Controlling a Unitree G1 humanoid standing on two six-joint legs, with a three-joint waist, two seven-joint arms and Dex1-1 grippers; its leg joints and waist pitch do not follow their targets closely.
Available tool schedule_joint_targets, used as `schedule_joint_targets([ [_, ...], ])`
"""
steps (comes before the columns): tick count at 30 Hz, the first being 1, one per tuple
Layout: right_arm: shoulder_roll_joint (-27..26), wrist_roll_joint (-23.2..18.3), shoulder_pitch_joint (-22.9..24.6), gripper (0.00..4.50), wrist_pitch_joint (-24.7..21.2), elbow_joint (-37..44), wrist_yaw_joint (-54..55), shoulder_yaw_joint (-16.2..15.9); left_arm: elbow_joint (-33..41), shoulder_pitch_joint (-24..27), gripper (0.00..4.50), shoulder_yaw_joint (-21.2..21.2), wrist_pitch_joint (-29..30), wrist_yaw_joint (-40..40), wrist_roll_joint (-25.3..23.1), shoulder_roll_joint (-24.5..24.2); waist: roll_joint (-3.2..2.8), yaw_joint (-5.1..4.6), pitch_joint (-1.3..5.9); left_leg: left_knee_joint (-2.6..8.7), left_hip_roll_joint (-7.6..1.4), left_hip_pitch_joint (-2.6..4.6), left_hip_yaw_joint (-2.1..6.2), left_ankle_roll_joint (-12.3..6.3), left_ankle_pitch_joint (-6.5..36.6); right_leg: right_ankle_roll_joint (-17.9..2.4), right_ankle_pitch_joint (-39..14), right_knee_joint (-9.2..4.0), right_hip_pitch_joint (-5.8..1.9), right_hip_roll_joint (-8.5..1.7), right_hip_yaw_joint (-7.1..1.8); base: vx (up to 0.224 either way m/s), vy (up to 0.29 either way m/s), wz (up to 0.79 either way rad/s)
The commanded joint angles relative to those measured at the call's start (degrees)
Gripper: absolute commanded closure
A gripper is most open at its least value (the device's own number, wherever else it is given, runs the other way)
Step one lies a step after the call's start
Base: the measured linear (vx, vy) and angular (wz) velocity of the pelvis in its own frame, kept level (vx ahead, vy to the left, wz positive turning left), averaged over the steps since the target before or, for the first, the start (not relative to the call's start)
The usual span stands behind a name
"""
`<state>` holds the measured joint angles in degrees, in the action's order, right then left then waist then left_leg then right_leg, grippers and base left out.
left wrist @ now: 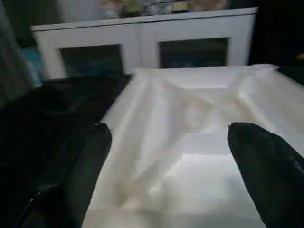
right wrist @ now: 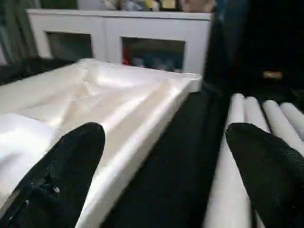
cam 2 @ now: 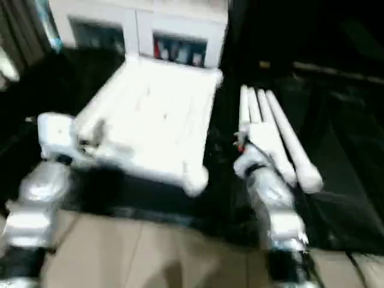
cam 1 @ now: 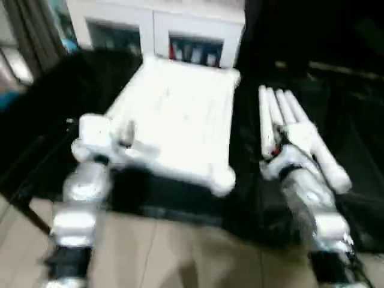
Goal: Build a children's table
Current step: Move to table
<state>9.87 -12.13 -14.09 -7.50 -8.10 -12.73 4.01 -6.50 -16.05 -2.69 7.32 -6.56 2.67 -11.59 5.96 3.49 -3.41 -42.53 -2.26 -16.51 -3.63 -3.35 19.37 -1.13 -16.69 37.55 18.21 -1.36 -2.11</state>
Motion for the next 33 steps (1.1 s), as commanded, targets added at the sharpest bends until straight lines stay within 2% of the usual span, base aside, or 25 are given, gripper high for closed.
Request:
schedule_joint_targets([
  [1,0.01,0.8,-0.22,0.04,-0.94,2.07,-0.5,-1.05,0.66,-0.32,0.0,-0.5,0.46,-1.04,0.5,-1.03,0.22,2.06,2.75,0.1,-2.34,-5.67,0.11,0.94,-4.93,-7.51,-12.5,-9.05,-8.25,-9.91,-8.11,0.158,-0.043,0.08],
  [3,0.19,0.34,0.93,0.04,-2.21,3.32,-0.75,-0.99,0.79,-0.38,0.0,-0.21,0.45,-2.02,0.83,-0.82,-1.66,2.01,2.39,2.81,-4.46,-7.2,0.41,2.59,-10.46,-13.94,-9.4,-10.36,-8.71,-8.58,-5.08,0.174,-0.005,0.1],
  [4,0.14,-0.09,1.42,0.04,-2.55,3.98,-0.66,-0.65,0.9,-0.28,0.0,0.0,0.4,-2.34,0.82,-0.78,-3.89,2.28,2.52,8.04,-6.53,-6.03,0.28,1.84,-12.97,-12.37,-11.38,-10.33,-7.94,-5.81,-1.18,0.183,0.042,0.05],
  [5,0.11,-0.37,1.75,0.04,-2.74,4.42,-0.59,-0.42,0.97,-0.21,0.0,0.13,0.36,-2.53,0.8,-0.75,-4.86,1.89,3.1,10.4,-7.5,-4.49,-0.04,1.25,-13.45,-10.36,-11.11,-9.74,-7.55,-4.01,1.37,0.209,0.133,0.02],
  [6,0.17,-0.45,1.9,0.04,-2.8,4.6,-0.67,-0.4,1.01,-0.17,0.0,0.18,0.37,-2.61,0.84,-0.72,-8.23,-1.23,4.1,13.84,-12.46,3.53,7.43,-1.62,0.26,-3.64,-11.18,2.04,1.14,0.76,6.44,0.209,0.133,0.02],
  [7,0.57,-0.87,2.88,0.04,-3.18,5.76,-1.25,-0.33,1.31,0.16,0.0,0.45,0.41,-3.12,1.14,-0.55,-6.1,-0.36,5.56,12.0,-16.51,6.97,5.33,3.87,3.75,2.09,-9.27,5.37,4.57,-1.31,5.58,0.256,0.144,-0.15],
  [9,1.61,-0.26,4.41,0.04,-3.59,7.35,-1.25,-0.31,1.74,0.65,0.0,0.94,0.5,-3.67,1.47,-0.21,-5.69,0.18,4.23,14.13,-14.7,4.32,-0.08,12.3,4.04,4.04,-2.18,5.96,5.65,-1.44,7.29,0.221,0.116,-0.34],
  [10,1.81,-0.9,5.25,0.04,-4.3,8.48,-1.4,0.14,1.85,0.82,0.0,1.43,0.55,-4.33,1.61,-0.17,-5.45,0.11,4.35,14.66,-14.55,4.62,-1.2,13.08,3.16,3.22,0.1,5.8,6.19,-1.75,7.82,0.193,0.095,-0.45],
  [13,2.37,-1.11,6.92,0.04,-5.38,11.05,-1.48,0.98,1.88,1.04,0.0,2.23,0.25,-5.33,1.8,0.23,-2.72,-0.17,2.82,17.61,-14.4,5.16,-8.98,11.3,9.41,-4.46,10.06,0.78,6.82,-4.76,7.84,0.202,-0.006,-0.51],
  [14,2.58,-1.53,7.96,0.04,-6.2,12.71,-1.41,1.78,2.21,1.47,0.0,2.42,-0.18,-5.5,2.15,0.85,0.21,0.22,3.02,13.74,-9.71,5.61,-11.83,9.35,14.94,-9.34,4.45,-3.95,5.12,-5.6,4.02,0.246,-0.103,-0.26],
  [15,2.64,-1.62,8.34,0.04,-6.53,13.31,-1.35,2.05,2.41,1.69,0.0,2.41,-0.44,-5.66,2.5,1.14,0.05,4.29,3.49,4.55,-5.21,1.26,-7.74,2.0,10.49,-11.0,-14.68,-10.36,-1.41,-14.76,-4.51,0.246,-0.103,-0.26],
  [16,2.64,-1.62,8.34,0.04,-6.53,13.31,-1.35,2.05,2.41,1.69,0.0,2.41,-0.44,-5.66,2.5,1.14,1.24,3.15,4.3,1.92,-4.88,-2.12,-5.72,1.47,5.41,-14.25,-13.49,-9.55,-4.18,-16.01,-6.57,0.25,-0.075,-0.16],
  [17,2.84,-1.78,8.98,0.04,-7.16,14.25,-1.35,2.23,2.54,2.02,0.0,3.01,-0.17,-5.48,1.72,0.98,1.11,2.49,4.77,1.46,-5.18,-6.07,-2.59,3.21,-7.23,-13.69,4.33,-5.77,-5.98,-13.6,-3.6,0.222,-0.057,-0.22],
  [18,3.1,-1.66,9.41,0.04,-7.61,14.9,-1.23,2.07,2.52,2.26,0.0,3.16,0.01,-5.44,1.44,0.95,0.88,2.25,5.28,3.27,-4.52,-6.54,-1.6,5.03,-18.78,-12.34,36.64,-2.82,-5.24,-10.56,-1.58,0.222,-0.057,-0.22],
  [19,3.22,-1.35,9.58,0.04,-7.86,15.21,-1.01,1.87,2.37,2.42,0.0,3.29,0.23,-5.68,1.41,0.86,-0.19,1.76,4.8,7.62,-4.43,-5.97,-1.63,4.95,-28.47,-9.5,59.01,-1.03,-2.61,-6.57,3.04,0.013,-0.065,-0.13],
  [20,3.17,-1.51,9.79,0.04,-8.32,15.8,-0.61,1.52,1.94,2.62,0.0,3.61,-1.09,-5.25,-0.12,0.51,-1.74,1.59,4.58,9.99,-4.72,-6.03,-1.75,4.82,-32.66,-7.27,60.92,-0.59,-1.44,-4.68,4.68,-0.147,-0.049,-0.16],
  [21,3.07,-1.12,9.81,0.04,-8.54,16.01,-0.13,1.23,1.98,2.71,0.0,3.83,-0.94,-5.1,-0.71,0.3,-3.14,0.73,5.15,9.74,-6.44,-6.27,-1.61,2.53,-36.37,-2.39,55.57,-0.36,-1.42,-2.21,5.45,-0.147,-0.049,-0.16],
  [22,3.04,-1.0,9.83,0.04,-8.65,16.11,0.0,1.16,2.01,2.74,0.0,3.86,-0.86,-5.08,-0.84,0.27,-3.6,0.51,5.25,9.85,-8.9,-5.81,-0.57,1.92,-35.95,-0.98,48.48,-0.43,-0.93,-2.77,5.63,0.0,0.0,0.0],
  [23,2.9,-0.84,9.85,0.04,-8.93,16.34,0.22,1.03,2.06,2.77,0.0,3.91,-0.76,-5.09,-1.02,0.22,-4.09,0.22,5.19,10.64,-14.65,-4.12,1.47,-0.25,-29.41,-1.75,29.08,-0.95,1.03,-5.13,4.54,0.0,0.0,0.0],
  [24,2.61,-0.71,9.86,0.04,-9.47,16.8,0.39,0.75,2.09,2.8,0.0,3.91,-0.86,-5.21,-1.11,0.3,-4.34,-0.2,5.12,11.69,-17.59,-3.0,2.71,-3.65,-22.77,-5.49,16.12,-1.19,1.69,-6.16,3.91,0.0,0.0,0.0],
  [28,1.7,-0.69,9.58,0.04,-10.51,17.38,0.52,0.49,2.22,2.96,0.0,4.06,-0.94,-4.85,-0.84,0.35,-4.56,-1.55,4.14,15.29,-20.54,-2.37,3.75,-15.24,-9.51,-16.65,-0.23,1.78,4.32,-4.55,5.82,-0.021,-0.038,0.06],
  [30,1.62,-0.72,9.41,0.04,-10.76,17.34,0.44,0.17,2.62,3.08,0.0,3.86,0.51,-5.05,0.0,0.45,-3.42,-1.77,3.76,15.49,-18.45,-4.0,1.52,-13.66,0.2,-22.28,0.0,0.6,3.78,-5.27,5.39,-0.072,-0.172,0.13],
  [31,1.41,-0.96,9.16,0.04,-10.64,17.1,0.49,0.18,2.65,3.06,0.0,3.71,0.75,-5.22,0.23,0.49,-1.56,-0.86,3.38,8.5,-9.78,-5.83,-4.1,-7.96,7.38,-25.74,-6.79,-6.13,3.32,-5.97,3.73,-0.07,-0.185,0.12],
  [32,1.26,-1.16,8.91,0.04,-10.59,16.88,0.59,0.25,2.68,3.04,0.0,3.59,0.85,-5.29,0.35,0.53,0.33,0.5,3.74,-1.5,-4.63,-5.79,-7.3,-5.39,6.64,-21.55,-15.22,-9.94,2.94,-7.19,2.77,-0.074,-0.187,-0.01],
  [33,1.3,-1.22,8.63,0.04,-10.62,16.63,0.68,0.15,2.75,3.03,0.0,3.49,0.89,-5.33,0.31,0.57,-0.18,1.68,3.02,-0.88,-5.54,-7.82,-5.78,0.94,0.15,-2.12,-32.13,-9.74,1.4,-9.8,0.53,-0.074,-0.187,-0.01],
])
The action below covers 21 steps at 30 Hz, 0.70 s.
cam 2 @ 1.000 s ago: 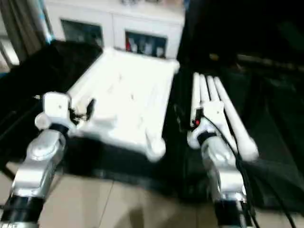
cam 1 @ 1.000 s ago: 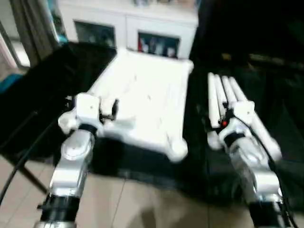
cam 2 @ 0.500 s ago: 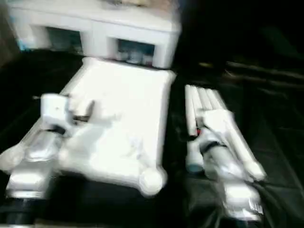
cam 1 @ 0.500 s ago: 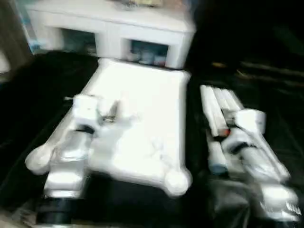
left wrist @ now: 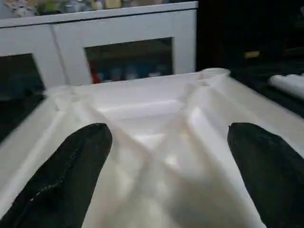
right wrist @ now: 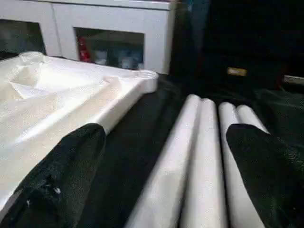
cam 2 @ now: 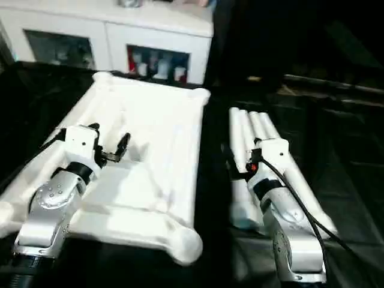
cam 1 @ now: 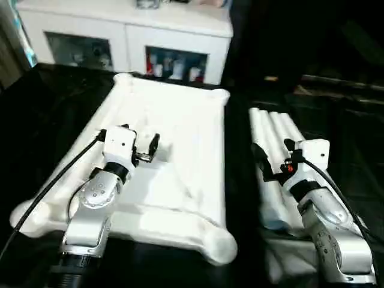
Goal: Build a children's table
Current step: Move to table
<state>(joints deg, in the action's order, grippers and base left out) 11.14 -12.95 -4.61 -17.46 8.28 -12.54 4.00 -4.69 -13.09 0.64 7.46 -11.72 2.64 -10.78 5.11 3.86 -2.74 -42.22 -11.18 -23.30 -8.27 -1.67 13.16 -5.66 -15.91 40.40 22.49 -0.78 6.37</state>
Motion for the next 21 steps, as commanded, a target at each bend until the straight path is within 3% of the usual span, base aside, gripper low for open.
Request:
schedule_joint_targets([
  [1,0.07,-0.42,-1.01,0.04,-0.71,0.11,0.57,0.07,0.97,0.07,0.0,0.13,0.63,-0.17,0.22,-0.22,0.9,2.54,1.85,-0.77,3.17,-1.89,-0.22,1.82,5.48,22.44,-42.37,-12.74,-3.65,-11.14,-9.35,-0.071,-0.17,-0.15],
  [2,0.28,0.05,-1.18,0.04,-0.84,-0.05,0.5,-0.17,1.21,0.17,0.0,0.19,0.09,0.13,-0.32,-0.21,1.1,2.75,2.17,-0.31,3.1,-1.95,0.42,0.92,6.49,26.29,-41.33,-12.41,-3.89,-11.55,-10.6,-0.073,-0.128,-0.11],
  [3,0.42,0.41,-1.35,0.04,-0.96,-0.19,0.43,-0.32,1.32,0.18,0.0,0.24,-0.31,0.35,-0.71,-0.2,0.36,3.22,2.6,0.73,3.04,-1.47,2.2,-1.3,6.38,25.79,-33.1,-12.15,-5.18,-13.46,-11.4,-0.073,-0.128,-0.11],
  [4,0.6,0.75,-1.54,0.04,-1.12,-0.49,0.15,-0.43,1.41,0.22,0.0,0.42,-0.4,1.31,-1.74,-0.22,0.19,3.48,2.71,2.03,2.94,-0.69,3.12,-2.93,5.17,20.75,-26.27,-12.42,-5.22,-13.6,-11.58,-0.079,-0.081,-0.04],
  [5,0.78,0.99,-1.65,0.04,-1.16,-0.65,-0.05,-0.52,1.36,0.23,0.0,0.49,-0.84,1.78,-2.2,-0.17,-0.2,3.4,2.21,3.36,2.81,0.28,3.31,-3.18,4.0,17.74,-24.24,-12.83,-4.65,-12.52,-10.28,-0.072,-0.068,-0.02],
  [6,0.86,0.97,-1.94,0.04,-1.33,-0.84,-0.27,-0.5,1.34,0.13,0.0,0.38,-0.38,2.06,-1.97,0.11,-1.14,3.02,2.02,7.4,2.24,1.92,2.66,-2.85,1.17,14.63,-20.68,-13.84,-4.42,-7.59,-5.65,-0.072,-0.068,-0.02],
  [7,1.05,0.91,-2.26,0.04,-1.52,-1.05,-0.64,-0.55,1.33,0.01,0.0,0.27,-0.15,2.2,-1.65,0.38,-3.35,2.05,2.33,11.66,-6.64,6.32,6.77,-4.06,5.17,13.52,-15.16,-13.25,-2.82,-4.65,-2.04,-0.074,-0.051,0.12],
  [8,1.17,0.85,-2.47,0.04,-1.64,-1.17,-0.87,-0.58,1.36,-0.08,0.0,0.15,0.05,2.14,-1.37,0.61,-4.64,1.47,2.86,14.8,-14.76,6.48,10.29,-4.4,10.28,10.3,-10.0,-7.5,-3.66,-5.18,-1.32,-0.065,-0.065,0.31],
  [9,1.17,0.85,-2.47,0.04,-1.64,-1.17,-0.87,-0.58,1.36,-0.08,0.0,0.15,0.05,2.14,-1.37,0.61,-4.34,0.79,2.74,16.18,-16.21,7.37,9.99,-3.64,14.16,6.93,-7.58,1.54,1.59,-3.78,-1.38,-0.065,-0.065,0.31],
  [10,1.35,0.71,-2.8,0.04,-1.56,-1.46,-1.39,-0.73,1.06,-0.51,0.0,-0.16,1.29,2.4,-1.23,0.73,-5.06,1.69,2.34,16.95,-11.86,5.61,5.21,-2.94,15.72,2.98,-3.15,4.07,2.99,-2.72,-1.27,-0.048,-0.114,0.44],
  [11,1.56,0.7,-3.04,0.04,-1.48,-1.69,-1.8,-0.94,0.67,-0.91,0.0,-0.12,1.29,2.25,-1.46,0.42,-5.1,1.21,2.52,16.57,-10.53,5.61,3.72,-3.71,17.3,2.04,-0.51,3.25,2.84,-2.87,-1.42,-0.039,-0.146,0.41],
  [12,1.93,0.61,-3.48,0.04,-1.36,-2.09,-2.61,-1.33,-0.05,-1.68,0.0,-0.04,1.28,1.95,-1.93,-0.24,-4.94,0.38,3.08,15.56,-8.19,6.0,2.64,-5.9,15.58,0.23,2.03,0.24,2.14,-3.38,-2.16,-0.039,-0.146,0.41],
  [13,2.43,0.44,-4.0,0.04,-1.3,-2.48,-3.88,-1.98,-0.92,-2.66,0.0,-0.02,1.0,1.05,-2.13,-1.27,-2.95,-0.24,3.53,12.79,-3.91,4.64,0.3,-6.21,14.6,-3.57,5.41,-4.05,0.25,-4.8,-3.77,-0.046,-0.192,0.12],
  [14,2.58,0.46,-4.09,0.04,-1.3,-2.53,-4.21,-2.17,-1.08,-2.84,0.0,-0.08,0.92,0.68,-1.97,-1.49,-2.17,0.49,4.09,9.97,-0.65,2.56,-1.32,-5.56,11.8,-7.06,6.38,-7.2,-0.92,-6.47,-5.1,-0.066,-0.171,-0.07],
  [15,2.82,0.5,-4.21,0.04,-1.3,-2.58,-4.76,-2.48,-1.29,-3.1,0.0,-0.26,0.91,0.06,-1.57,-1.77,-0.69,3.16,3.68,7.35,0.97,0.64,-1.98,-1.05,6.24,-3.01,-3.77,-10.21,-2.59,-10.85,-6.84,-0.066,-0.171,-0.07],
  [16,3.35,0.26,-4.2,0.04,-1.25,-2.47,-6.05,-2.91,-1.56,-3.42,0.0,-0.4,0.54,-1.36,-0.94,-2.48,-0.16,4.05,3.89,8.78,-0.35,0.33,-1.15,2.6,1.19,4.56,-8.51,-9.29,-3.02,-10.38,-7.44,-0.068,-0.143,-0.11],
  [17,3.53,0.17,-4.2,0.04,-1.24,-2.4,-6.43,-3.02,-1.54,-3.48,0.0,-0.38,0.49,-1.93,-0.68,-2.68,-0.02,4.23,3.8,9.44,-0.42,0.24,-1.17,3.87,0.68,7.76,-10.6,-9.26,-2.96,-9.51,-7.12,-0.076,-0.139,-0.09],
  [18,4.62,-0.96,-4.13,0.04,-1.5,-1.83,-9.33,-3.56,-0.91,-3.56,0.0,0.21,-0.05,-6.53,1.21,-4.2,-0.38,4.04,3.57,10.25,-0.59,0.43,-1.17,6.46,1.38,11.09,-14.54,-9.34,-2.48,-8.3,-6.4,-0.076,-0.139,-0.09],
  [19,4.97,-1.3,-4.11,0.04,-1.5,-1.64,-10.15,-3.7,-0.48,-3.39,0.0,0.54,-0.12,-8.34,2.01,-4.66,-0.72,3.82,3.31,10.84,-0.71,0.58,-1.18,7.94,3.22,11.98,-18.54,-9.77,-2.23,-7.77,-5.92,-0.073,-0.09,-0.09],
  [20,5.8,-1.86,-4.09,0.04,-1.5,-1.27,-11.89,-4.05,0.35,-3.01,0.0,1.5,0.06,-12.27,3.4,-5.84,-0.68,3.71,3.07,11.1,-0.72,0.73,-1.19,8.57,4.36,11.85,-20.89,-10.03,-2.05,-7.55,-5.63,-0.055,-0.038,-0.11],
  [21,6.94,-2.22,-4.13,0.04,-1.36,-0.91,-14.0,-4.61,1.12,-2.57,0.0,2.91,0.99,-16.87,4.55,-7.52,-1.22,3.62,2.81,11.58,-0.99,1.2,-1.01,9.4,7.71,10.67,-25.5,-10.51,-1.66,-7.43,-5.44,-0.055,-0.038,-0.11],
])
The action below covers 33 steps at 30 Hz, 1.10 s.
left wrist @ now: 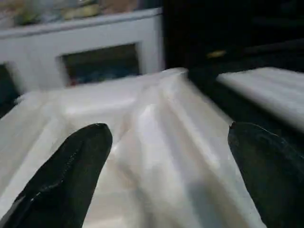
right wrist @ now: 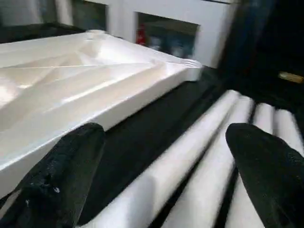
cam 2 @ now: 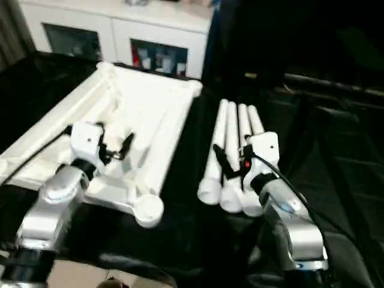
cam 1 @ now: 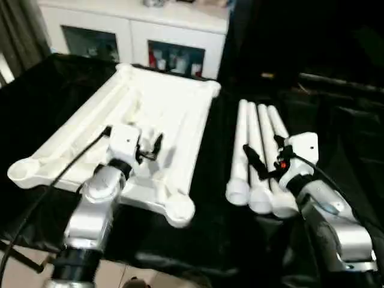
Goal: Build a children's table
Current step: Move to table, then rotate table base
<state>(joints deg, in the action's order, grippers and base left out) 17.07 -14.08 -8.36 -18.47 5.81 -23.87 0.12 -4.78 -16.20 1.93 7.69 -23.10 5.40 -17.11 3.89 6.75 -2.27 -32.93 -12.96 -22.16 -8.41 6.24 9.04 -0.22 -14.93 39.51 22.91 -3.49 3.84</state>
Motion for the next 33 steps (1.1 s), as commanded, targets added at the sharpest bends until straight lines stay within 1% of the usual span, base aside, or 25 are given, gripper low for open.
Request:
schedule_joint_targets([
  [1,2.32,-1.34,-0.57,0.04,0.06,1.81,-5.07,-1.36,1.52,0.72,0.0,3.11,1.89,-10.07,2.48,-3.22,-0.34,0.37,2.31,2.8,0.45,0.44,-0.64,2.2,14.2,3.17,-26.88,-9.47,-1.91,-4.14,-2.81,0.0,0.0,0.0],
  [2,2.86,-1.45,-0.7,0.04,0.25,1.88,-6.1,-1.62,1.47,0.68,0.0,3.73,2.3,-11.79,2.58,-4.12,-0.52,0.21,2.31,3.23,0.21,0.62,-0.42,2.43,15.37,2.06,-25.38,-9.2,-1.95,-3.81,-2.69,0.0,0.0,0.0],
  [3,4.18,-1.91,-1.24,0.04,0.28,1.76,-8.54,-2.05,0.75,0.38,0.0,4.92,1.12,-15.11,2.23,-6.18,-0.54,-0.12,2.47,3.63,-0.04,0.86,-0.27,2.3,16.72,-0.08,-20.82,-8.78,-1.98,-3.33,-2.57,0.0,0.0,0.0],
  [4,5.69,-2.5,-1.78,0.04,0.28,1.62,-11.31,-2.49,-0.19,-0.04,0.0,5.98,-0.39,-18.58,1.84,-8.37,-0.83,-0.13,2.5,3.84,-0.25,1.22,-0.13,2.1,17.58,-1.13,-19.26,-8.6,-1.86,-3.2,-2.52,-0.018,0.065,-0.05],
  [5,6.47,-2.81,-1.99,0.04,0.33,1.58,-12.76,-2.71,-0.69,-0.3,0.0,6.32,-1.02,-20.19,1.74,-9.39,-0.93,-0.52,2.42,4.13,-0.24,1.14,-0.06,1.63,19.04,-2.57,-17.8,-8.62,-2.17,-3.12,-2.42,-0.009,0.073,-0.07],
  [6,7.18,-3.2,-2.26,0.04,0.25,1.46,-14.0,-2.79,-1.32,-0.71,0.0,6.38,-1.67,-21.64,1.71,-10.27,-1.22,-0.77,2.45,4.48,-0.44,1.35,-0.07,1.86,19.81,-3.97,-15.6,-8.47,-2.24,-3.07,-2.43,-0.009,0.073,-0.07],
  [7,9.0,-3.87,-3.01,0.04,0.27,1.1,-17.28,-3.0,-3.16,-2.01,0.0,6.2,-3.99,-24.91,1.59,-12.39,-1.22,-0.77,2.56,4.45,-0.41,1.48,-0.08,1.8,19.83,-4.57,-14.52,-8.56,-2.3,-3.16,-2.42,0.002,0.064,-0.04],
  [8,10.42,-4.36,-3.49,0.04,0.13,1.03,-19.81,-3.21,-4.32,-3.08,0.0,6.24,-4.83,-27.37,1.41,-14.15,-1.4,-0.65,2.64,4.36,-0.46,1.81,-0.15,1.69,20.64,-5.44,-13.05,-8.52,-2.11,-3.14,-2.57,0.0,0.0,0.0],
  [9,12.0,-4.52,-3.81,0.04,0.16,1.12,-22.32,-3.67,-4.82,-3.95,0.0,6.39,-4.38,-30.22,1.87,-16.0,-1.21,-0.72,2.73,4.37,-0.31,1.55,-0.19,1.49,20.07,-5.96,-11.44,-8.25,-2.52,-3.16,-2.6,0.0,0.0,0.0],
  [10,13.37,-4.78,-3.92,0.04,0.04,1.44,-24.49,-4.12,-4.66,-4.39,0.0,6.86,-3.43,-33.36,2.6,-17.77,-1.3,-0.54,2.86,4.23,-0.37,1.85,-0.4,1.21,18.87,-6.72,-9.14,-8.06,-2.38,-3.13,-2.72,0.0,0.0,0.0],
  [12,15.26,-5.36,-3.87,0.04,-0.44,2.05,-27.5,-4.75,-3.39,-4.39,0.0,8.46,-0.17,-38.7,3.38,-21.09,-1.23,-0.42,2.76,4.15,-0.34,1.74,-0.73,0.92,17.51,-7.94,-6.69,-7.85,-2.41,-3.28,-2.85,0.0,0.0,0.0],
  [13,15.66,-5.24,-3.88,0.04,-0.37,2.07,-27.96,-4.91,-3.1,-4.27,0.0,8.92,0.2,-39.76,3.33,-21.79,-1.09,-0.49,2.77,4.14,-0.34,1.67,-0.77,0.96,17.17,-8.16,-6.43,-7.72,-2.52,-3.33,-2.89,0.0,0.0,0.0],
  [14,16.31,-5.06,-3.95,0.04,-0.18,2.0,-28.68,-5.18,-2.83,-4.16,0.0,9.62,0.51,-41.33,3.26,-22.84,-1.12,-0.42,2.92,4.06,-0.36,1.6,-0.86,0.89,15.75,-8.43,-5.12,-7.56,-2.66,-3.37,-2.94,0.0,0.0,0.0],
  [16,17.85,-3.79,-4.83,0.04,0.43,0.79,-30.21,-6.13,-2.41,-3.97,0.0,11.55,2.13,-46.85,4.4,-24.89,-0.82,-0.3,3.07,3.79,-0.29,1.56,-1.16,0.55,12.83,-9.08,-2.32,-7.22,-2.76,-3.39,-3.09,0.0,0.0,0.0],
  [17,17.85,-3.79,-4.83,0.04,0.43,0.79,-30.21,-6.13,-2.41,-3.97,0.0,11.55,2.13,-46.85,4.4,-24.89,-0.92,-0.29,2.99,3.81,-0.24,1.53,-1.2,0.47,12.73,-9.2,-2.35,-7.23,-2.74,-3.34,-3.11,0.0,0.0,0.0],
  [18,18.07,-3.9,-5.05,0.0,0.13,0.66,-30.77,-6.28,-2.85,-4.25,0.29,11.87,1.76,-47.57,4.24,-24.82,-0.88,-0.31,3.0,3.72,-0.27,1.61,-1.32,0.42,12.76,-9.3,-2.27,-7.26,-2.72,-3.36,-3.2,0.0,0.0,0.0],
  [20,18.8,-3.81,-5.14,0.0,-0.46,1.04,-31.9,-7.22,-3.85,-4.9,0.36,12.76,0.65,-48.74,3.36,-24.84,-0.88,-0.27,2.88,3.73,-0.3,1.69,-1.4,0.4,13.69,-9.29,-3.98,-7.46,-2.63,-3.46,-3.27,0.0,0.0,0.0],
  [22,19.76,-3.23,-4.79,0.0,-0.74,1.94,-33.47,-8.57,-4.32,-5.35,0.39,13.63,-0.01,-50.21,2.7,-25.12,-0.77,-0.23,2.67,3.88,-0.35,1.8,-1.35,0.63,15.57,-8.56,-7.98,-7.9,-2.59,-3.5,-3.31,0.0,0.0,0.0],
  [24,20.56,-2.62,-4.17,0.0,-1.18,3.14,-34.57,-9.91,-4.08,-5.38,0.74,14.57,-0.63,-51.12,1.76,-25.64,-0.71,-0.23,2.57,3.96,-0.41,1.87,-1.38,0.66,16.67,-7.9,-10.02,-8.1,-2.48,-3.54,-3.44,0.0,0.0,0.0],
  [25,20.89,-2.45,-3.96,0.0,-1.46,3.98,-35.03,-10.71,-4.28,-5.64,0.8,14.98,-0.73,-51.16,1.32,-25.9,-0.73,-0.19,2.55,4.0,-0.47,1.92,-1.32,0.7,17.08,-7.57,-10.99,-8.11,-2.44,-3.56,-3.47,0.0,0.0,0.0],
  [28,20.82,-3.2,-4.16,0.0,-2.24,5.03,-35.64,-11.21,-5.33,-6.49,0.85,15.42,-1.49,-51.48,0.34,-26.15,-0.73,-0.22,2.56,4.04,-0.47,1.92,-1.32,0.8,17.3,-7.33,-11.81,-8.14,-2.36,-3.57,-3.52,0.0,0.0,0.0],
  [30,20.89,-3.86,-4.39,0.0,-3.21,5.74,-36.44,-11.68,-6.53,-7.34,1.24,15.72,-1.54,-51.93,-0.26,-26.26,-0.65,-0.18,2.54,4.05,-0.47,2.08,-1.33,0.85,17.89,-7.19,-12.93,-8.27,-2.28,-3.59,-3.58,0.0,0.0,0.0],
  [31,21.12,-3.75,-4.56,0.0,-3.54,6.06,-37.11,-12.36,-7.45,-8.02,1.24,16.12,-1.8,-52.27,-0.93,-26.47,-0.7,-0.08,2.53,3.99,-0.44,2.25,-1.34,0.81,18.3,-7.22,-13.31,-8.29,-2.11,-3.54,-3.6,0.0,0.0,0.0],
  [32,21.29,-3.64,-4.6,0.0,-3.53,6.11,-37.39,-12.67,-7.79,-8.28,1.29,16.28,-1.98,-52.42,-1.29,-26.54,-0.65,-0.08,2.5,4.05,-0.46,2.21,-1.33,0.82,18.46,-7.16,-13.53,-8.34,-2.14,-3.54,-3.61,0.0,0.0,0.0],
  [33,21.39,-3.58,-4.59,0.0,-3.54,6.08,-37.46,-12.8,-7.98,-8.44,1.43,16.41,-1.93,-52.6,-1.49,-26.58,-0.81,-0.09,2.57,4.05,-0.49,2.15,-1.25,1.07,18.24,-7.34,-12.79,-8.2,-2.21,-3.58,-3.64,0.0,0.0,0.0],
])
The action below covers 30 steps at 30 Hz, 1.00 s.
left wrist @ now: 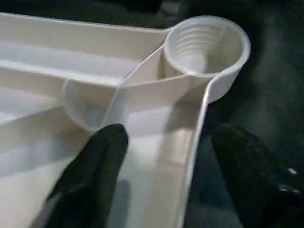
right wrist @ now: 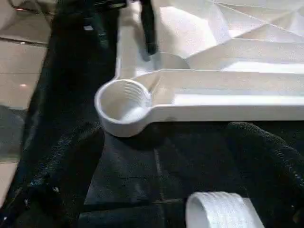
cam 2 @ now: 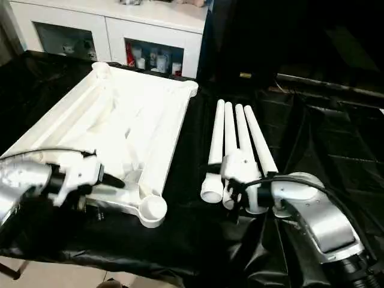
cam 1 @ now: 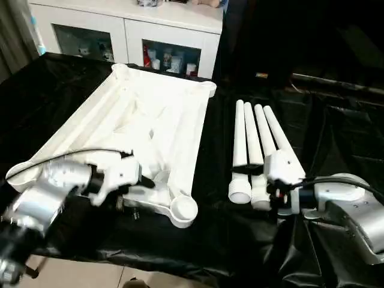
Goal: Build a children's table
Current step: Rotate table base
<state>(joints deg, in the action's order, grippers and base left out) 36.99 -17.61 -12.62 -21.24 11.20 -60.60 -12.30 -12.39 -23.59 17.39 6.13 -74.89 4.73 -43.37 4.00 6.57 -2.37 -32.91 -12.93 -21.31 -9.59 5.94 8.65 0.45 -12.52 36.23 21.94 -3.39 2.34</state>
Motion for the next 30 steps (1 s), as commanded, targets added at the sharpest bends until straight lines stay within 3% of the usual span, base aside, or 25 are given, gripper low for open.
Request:
schedule_joint_targets([
  [1,1.6,-0.01,-0.32,0.0,-0.92,0.63,-0.85,-0.55,-0.53,-1.2,1.43,1.03,-0.25,-0.94,-0.97,-0.34,-0.8,0.09,2.68,4.07,-0.49,1.29,-0.11,1.45,18.34,-8.18,-14.71,-4.85,-1.28,-3.6,-2.11,0.0,0.0,0.0],
  [12,1.59,1.77,-0.24,0.0,-0.86,-0.62,-0.54,-1.38,-2.49,-2.07,2.11,1.87,0.61,-2.39,-2.59,-1.08,-0.86,0.16,2.8,3.89,-0.5,1.37,-0.23,1.19,17.3,-9.18,-12.47,-4.62,-1.3,-3.63,-2.15,0.0,0.0,0.0],
  [23,0.54,1.28,-1.05,0.0,-1.61,-0.64,-1.51,-2.53,-3.39,-2.54,3.21,1.95,3.33,-2.12,-3.96,-0.7,-0.86,0.2,2.79,3.93,-0.53,1.45,-0.2,1.3,17.81,-9.28,-13.2,-4.68,-1.22,-3.65,-2.15,0.0,0.0,0.0],
  [30,0.38,1.63,-1.51,0.0,-1.22,-1.57,-1.61,-2.04,-3.73,-2.32,3.65,2.06,5.04,-0.15,-5.53,-0.29,-0.84,0.27,2.66,4.0,-0.53,1.48,-0.15,1.43,18.77,-8.61,-15.88,-4.98,-1.14,-3.8,-2.19,0.0,0.0,0.0],
])
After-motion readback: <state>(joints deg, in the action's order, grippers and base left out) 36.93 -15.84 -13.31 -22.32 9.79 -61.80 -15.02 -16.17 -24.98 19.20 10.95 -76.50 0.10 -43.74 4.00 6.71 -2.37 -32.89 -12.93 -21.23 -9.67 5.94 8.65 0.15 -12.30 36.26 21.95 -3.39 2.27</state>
